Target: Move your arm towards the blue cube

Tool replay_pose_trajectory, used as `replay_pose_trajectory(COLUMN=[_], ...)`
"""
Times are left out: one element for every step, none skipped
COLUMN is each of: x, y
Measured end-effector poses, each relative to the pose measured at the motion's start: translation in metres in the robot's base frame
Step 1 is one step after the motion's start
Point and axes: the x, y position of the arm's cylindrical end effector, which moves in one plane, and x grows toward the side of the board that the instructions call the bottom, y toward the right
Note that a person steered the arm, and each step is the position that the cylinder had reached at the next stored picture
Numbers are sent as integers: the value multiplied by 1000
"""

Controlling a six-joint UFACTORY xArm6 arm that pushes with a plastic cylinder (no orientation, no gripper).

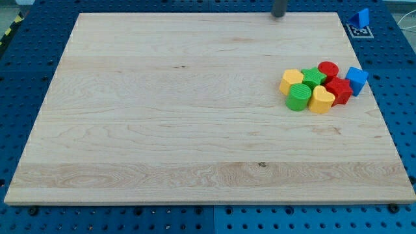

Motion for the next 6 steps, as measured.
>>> replay_pose_trajectory(x=[39,85,119,143,160,174], y=[39,66,97,118,127,127])
